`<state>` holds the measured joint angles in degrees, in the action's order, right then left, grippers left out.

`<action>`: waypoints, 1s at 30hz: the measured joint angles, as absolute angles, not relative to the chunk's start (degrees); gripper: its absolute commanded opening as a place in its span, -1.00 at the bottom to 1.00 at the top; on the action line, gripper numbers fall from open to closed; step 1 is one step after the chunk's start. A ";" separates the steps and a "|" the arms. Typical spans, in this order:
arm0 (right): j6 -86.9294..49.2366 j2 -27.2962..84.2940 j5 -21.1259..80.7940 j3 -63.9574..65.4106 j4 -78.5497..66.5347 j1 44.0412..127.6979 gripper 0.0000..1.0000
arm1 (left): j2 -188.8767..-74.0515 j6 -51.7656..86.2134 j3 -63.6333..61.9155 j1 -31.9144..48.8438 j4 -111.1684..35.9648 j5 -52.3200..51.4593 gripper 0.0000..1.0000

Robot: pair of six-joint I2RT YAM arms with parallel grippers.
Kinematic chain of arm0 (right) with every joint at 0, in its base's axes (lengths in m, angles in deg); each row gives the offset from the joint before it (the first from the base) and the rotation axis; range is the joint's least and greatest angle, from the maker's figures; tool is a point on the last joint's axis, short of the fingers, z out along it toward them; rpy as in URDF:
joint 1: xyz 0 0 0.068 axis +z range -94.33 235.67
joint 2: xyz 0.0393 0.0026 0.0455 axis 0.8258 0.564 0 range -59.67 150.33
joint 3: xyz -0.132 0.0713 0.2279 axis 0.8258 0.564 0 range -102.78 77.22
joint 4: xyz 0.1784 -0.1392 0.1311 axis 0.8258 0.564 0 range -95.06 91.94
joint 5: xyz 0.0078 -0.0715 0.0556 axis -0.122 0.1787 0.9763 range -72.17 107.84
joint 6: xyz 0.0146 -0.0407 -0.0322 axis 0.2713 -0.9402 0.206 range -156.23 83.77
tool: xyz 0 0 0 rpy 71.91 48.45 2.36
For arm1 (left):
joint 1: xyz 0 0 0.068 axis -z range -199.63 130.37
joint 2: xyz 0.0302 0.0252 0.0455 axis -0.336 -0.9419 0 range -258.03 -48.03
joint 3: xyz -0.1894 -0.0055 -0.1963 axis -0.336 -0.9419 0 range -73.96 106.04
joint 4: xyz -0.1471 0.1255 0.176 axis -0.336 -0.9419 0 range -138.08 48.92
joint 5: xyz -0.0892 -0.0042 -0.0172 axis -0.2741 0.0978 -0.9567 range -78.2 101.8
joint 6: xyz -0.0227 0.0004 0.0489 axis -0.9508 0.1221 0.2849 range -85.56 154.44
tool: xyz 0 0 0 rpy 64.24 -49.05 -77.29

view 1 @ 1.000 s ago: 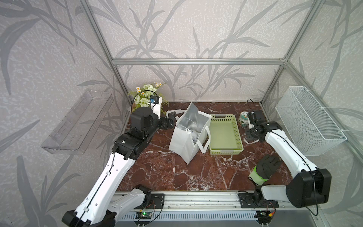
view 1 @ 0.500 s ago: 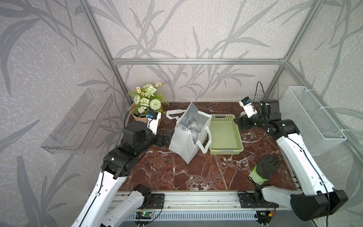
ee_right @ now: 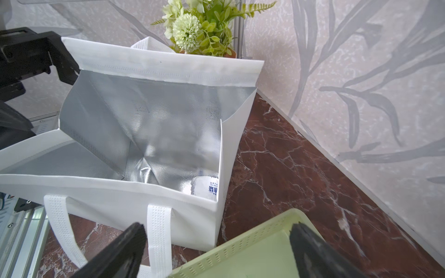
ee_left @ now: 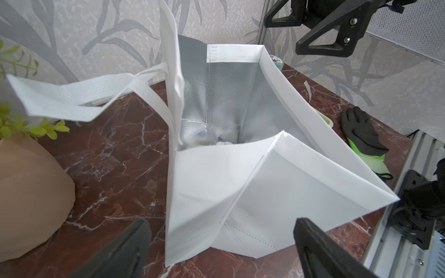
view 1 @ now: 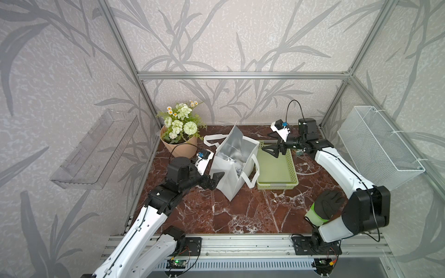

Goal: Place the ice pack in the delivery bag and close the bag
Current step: Close the delivery bag at the center of the board.

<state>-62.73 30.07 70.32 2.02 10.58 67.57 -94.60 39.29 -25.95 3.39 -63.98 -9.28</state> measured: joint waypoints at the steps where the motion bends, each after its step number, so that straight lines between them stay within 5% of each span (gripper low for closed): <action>1: -62.89 30.94 70.89 1.76 10.32 67.87 0.90 | -95.21 40.12 -26.02 3.17 -63.10 -9.28 0.88; 11: -65.51 37.35 74.00 -2.55 10.74 71.55 0.29 | -104.37 44.29 -26.00 0.24 -57.77 -13.33 -0.14; 18: -67.39 37.35 74.30 -2.83 13.40 72.62 -0.80 | -105.03 45.25 -26.00 -3.08 -55.87 -18.51 -0.94; 19: -67.54 37.22 74.15 -2.83 13.93 72.66 -0.99 | -104.92 45.21 -26.00 -3.54 -55.91 -18.99 -0.99; 30: -67.41 27.38 67.99 -1.59 25.10 77.25 -1.00 | -104.72 44.92 -26.00 -11.49 -55.59 -27.34 -1.00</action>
